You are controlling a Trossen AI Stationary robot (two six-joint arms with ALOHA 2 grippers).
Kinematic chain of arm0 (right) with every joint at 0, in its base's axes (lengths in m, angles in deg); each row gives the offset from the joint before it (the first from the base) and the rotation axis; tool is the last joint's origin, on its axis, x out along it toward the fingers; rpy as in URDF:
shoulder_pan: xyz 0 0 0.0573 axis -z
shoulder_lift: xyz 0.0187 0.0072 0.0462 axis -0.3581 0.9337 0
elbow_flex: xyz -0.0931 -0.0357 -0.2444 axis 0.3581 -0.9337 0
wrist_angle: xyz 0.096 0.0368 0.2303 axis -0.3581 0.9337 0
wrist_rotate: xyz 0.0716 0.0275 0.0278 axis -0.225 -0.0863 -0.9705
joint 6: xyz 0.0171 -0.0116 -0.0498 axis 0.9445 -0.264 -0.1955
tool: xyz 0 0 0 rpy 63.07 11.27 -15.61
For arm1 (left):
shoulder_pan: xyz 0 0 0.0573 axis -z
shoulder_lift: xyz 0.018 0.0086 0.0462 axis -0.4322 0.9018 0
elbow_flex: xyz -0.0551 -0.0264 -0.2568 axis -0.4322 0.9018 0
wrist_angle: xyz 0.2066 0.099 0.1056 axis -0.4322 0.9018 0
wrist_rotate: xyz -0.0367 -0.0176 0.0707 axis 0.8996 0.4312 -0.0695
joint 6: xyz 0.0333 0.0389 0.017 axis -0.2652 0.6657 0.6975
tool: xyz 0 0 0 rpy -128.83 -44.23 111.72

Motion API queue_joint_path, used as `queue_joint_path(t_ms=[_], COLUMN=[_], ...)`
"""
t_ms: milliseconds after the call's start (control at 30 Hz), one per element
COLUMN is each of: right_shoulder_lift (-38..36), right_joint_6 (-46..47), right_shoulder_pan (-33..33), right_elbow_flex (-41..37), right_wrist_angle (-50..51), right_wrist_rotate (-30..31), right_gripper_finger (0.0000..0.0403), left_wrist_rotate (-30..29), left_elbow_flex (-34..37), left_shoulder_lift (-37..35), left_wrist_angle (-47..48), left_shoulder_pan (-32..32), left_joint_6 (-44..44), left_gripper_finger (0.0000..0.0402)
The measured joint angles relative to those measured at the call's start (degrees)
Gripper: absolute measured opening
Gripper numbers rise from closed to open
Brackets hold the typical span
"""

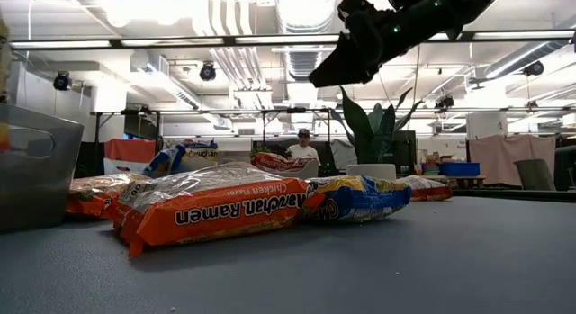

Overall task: Sort Maruchan noodles
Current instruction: Put the orange noodle pack into the black bin

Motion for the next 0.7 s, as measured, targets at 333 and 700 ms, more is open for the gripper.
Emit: queue_joint_path(t_ms=[333,700], right_shoulder_lift=[-0.77,-0.77], right_joint_6=[1.05,1.25], right_shoulder_pan=[1.06,1.07], right_elbow_flex=[0.0,0.0], right_wrist_angle=[-3.51,-3.37], right_wrist_rotate=[-0.25,-0.26], right_gripper_finger=[0.0238,0.0238], left_wrist_rotate=[-5.11,-4.41], left_elbow_flex=[1.49,3.2], left_shoulder_lift=[0.13,4.09], left_wrist_angle=[2.13,2.09], left_shoulder_pan=[0.09,0.48], left_joint_6=[3.7,5.17], left_gripper_finger=[0.0103,0.0103])
